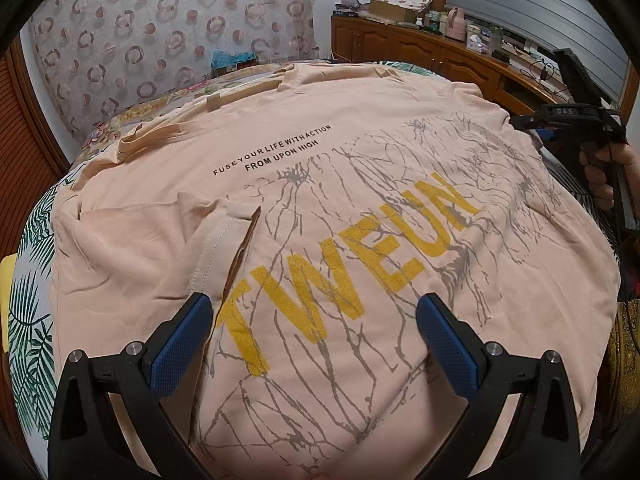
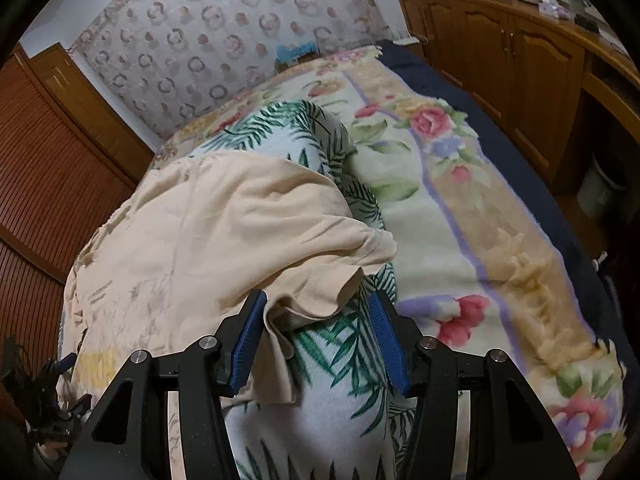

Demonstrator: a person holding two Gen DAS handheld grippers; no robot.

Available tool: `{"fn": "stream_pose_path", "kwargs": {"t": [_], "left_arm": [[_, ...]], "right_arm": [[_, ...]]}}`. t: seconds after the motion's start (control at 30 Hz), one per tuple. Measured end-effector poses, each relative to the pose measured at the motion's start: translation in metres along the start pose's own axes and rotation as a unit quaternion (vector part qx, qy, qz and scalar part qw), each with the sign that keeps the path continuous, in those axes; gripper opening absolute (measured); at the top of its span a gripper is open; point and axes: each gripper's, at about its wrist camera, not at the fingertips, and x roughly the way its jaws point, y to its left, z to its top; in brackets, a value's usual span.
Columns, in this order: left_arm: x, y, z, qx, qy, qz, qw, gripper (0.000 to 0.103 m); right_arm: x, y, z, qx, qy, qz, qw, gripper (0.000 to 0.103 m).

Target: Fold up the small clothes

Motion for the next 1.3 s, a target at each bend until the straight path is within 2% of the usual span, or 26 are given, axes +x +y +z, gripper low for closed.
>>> {"fn": "stream_pose_path", "kwargs": {"t": [0.07, 0.13, 0.2, 0.33, 0.43, 0.5, 0.67, 0.77, 0.83, 0.87, 0.9, 0.93, 0.97, 1.0, 1.13, 1.23, 1.3], "left_arm": [[0.000, 0.000, 0.000, 0.000, 0.000, 0.000, 1.0000, 0.102], [0.000, 0.000, 0.000, 0.000, 0.000, 0.000, 1.0000, 0.102], [0.000, 0.000, 0.000, 0.000, 0.000, 0.000, 1.0000, 0.102], [0.000, 0.000, 0.000, 0.000, 0.000, 0.000, 1.0000, 0.102], [0.000, 0.001, 0.000, 0.000, 0.000, 0.000, 1.0000, 0.102], [0.000, 0.000, 0.000, 0.000, 0.000, 0.000, 1.0000, 0.102], [0.000, 0.000, 0.000, 0.000, 0.000, 0.000, 1.0000, 0.102], [-0.001, 0.000, 0.000, 0.000, 0.000, 0.000, 1.0000, 0.102], [0.000, 0.000, 0.000, 0.000, 0.000, 0.000, 1.0000, 0.102], [0.000, 0.000, 0.000, 0.000, 0.000, 0.000, 1.0000, 0.102], [0.000, 0.000, 0.000, 0.000, 0.000, 0.000, 1.0000, 0.102], [0.000, 0.000, 0.000, 0.000, 0.000, 0.000, 1.0000, 0.102], [0.000, 0.000, 0.000, 0.000, 0.000, 0.000, 1.0000, 0.102], [0.000, 0.000, 0.000, 0.000, 0.000, 0.000, 1.0000, 0.102], [0.000, 0.000, 0.000, -0.001, 0.000, 0.000, 1.0000, 0.102], [0.000, 0.000, 0.000, -0.001, 0.000, 0.000, 1.0000, 0.102], [-0.001, 0.001, 0.000, -0.003, -0.003, 0.000, 1.0000, 0.102]], "right_arm": [[0.001, -0.002, 0.004, 0.007, -0.001, 0.004, 1.000, 0.055], [0.003, 0.000, 0.006, 0.006, -0.002, 0.006, 1.000, 0.046], [0.001, 0.005, 0.008, -0.007, -0.010, 0.007, 1.000, 0.028], [-0.004, 0.027, 0.007, -0.072, -0.042, -0.050, 0.995, 0.007], [-0.013, 0.043, 0.004, -0.106, -0.074, -0.068, 0.989, 0.005], [-0.019, 0.053, 0.001, -0.120, -0.090, -0.070, 0.986, 0.005], [-0.043, 0.093, -0.005, -0.167, -0.126, -0.036, 0.977, 0.005], [-0.059, 0.130, -0.020, -0.217, -0.139, 0.002, 0.966, 0.005], [-0.064, 0.153, -0.033, -0.247, -0.128, 0.043, 0.960, 0.006], [-0.063, 0.163, -0.039, -0.262, -0.117, 0.055, 0.956, 0.014], [-0.062, 0.170, -0.045, -0.274, -0.115, 0.050, 0.954, 0.033], [-0.060, 0.176, -0.051, -0.285, -0.116, 0.040, 0.951, 0.043], [-0.060, 0.177, -0.054, -0.289, -0.119, 0.041, 0.949, 0.050], [-0.060, 0.174, -0.055, -0.289, -0.123, 0.046, 0.948, 0.050], [-0.052, 0.155, -0.052, -0.268, -0.118, 0.033, 0.956, 0.050], [-0.029, 0.148, -0.048, -0.241, -0.082, 0.009, 0.967, 0.050], [-0.010, 0.147, -0.043, -0.223, -0.055, 0.018, 0.973, 0.050]]}}
